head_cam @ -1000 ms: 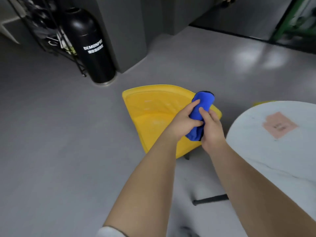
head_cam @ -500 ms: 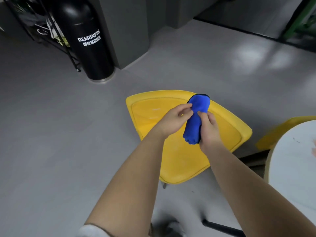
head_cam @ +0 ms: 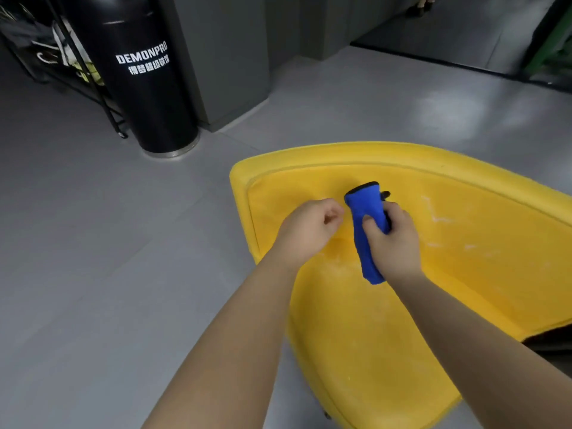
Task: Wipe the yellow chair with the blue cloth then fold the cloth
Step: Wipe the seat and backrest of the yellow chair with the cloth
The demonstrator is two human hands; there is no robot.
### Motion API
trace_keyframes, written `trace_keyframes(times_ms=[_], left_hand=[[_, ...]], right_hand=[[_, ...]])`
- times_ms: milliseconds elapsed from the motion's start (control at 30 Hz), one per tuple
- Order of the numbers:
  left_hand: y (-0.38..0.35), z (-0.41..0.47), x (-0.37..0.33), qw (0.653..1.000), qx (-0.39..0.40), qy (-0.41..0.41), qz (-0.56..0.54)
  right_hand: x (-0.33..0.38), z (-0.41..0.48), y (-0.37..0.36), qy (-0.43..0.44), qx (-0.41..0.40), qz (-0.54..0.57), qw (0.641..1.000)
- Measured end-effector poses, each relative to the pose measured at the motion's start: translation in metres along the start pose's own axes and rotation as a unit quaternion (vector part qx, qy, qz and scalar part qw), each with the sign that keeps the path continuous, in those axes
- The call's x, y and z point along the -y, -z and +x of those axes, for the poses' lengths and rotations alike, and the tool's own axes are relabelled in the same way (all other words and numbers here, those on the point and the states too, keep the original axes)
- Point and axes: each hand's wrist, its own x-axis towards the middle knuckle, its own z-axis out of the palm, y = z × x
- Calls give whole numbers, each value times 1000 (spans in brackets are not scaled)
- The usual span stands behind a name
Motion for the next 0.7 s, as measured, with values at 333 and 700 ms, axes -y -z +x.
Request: trace_keyframes(times_ms=[333, 700], left_hand=[[-64, -40, 161, 771, -615, 72, -148], [-90, 6, 198, 860, -377, 227, -261]], right_hand=[[-85, 24, -100, 344, 67, -328, 877], [-106, 18, -143, 336, 92, -350, 870]])
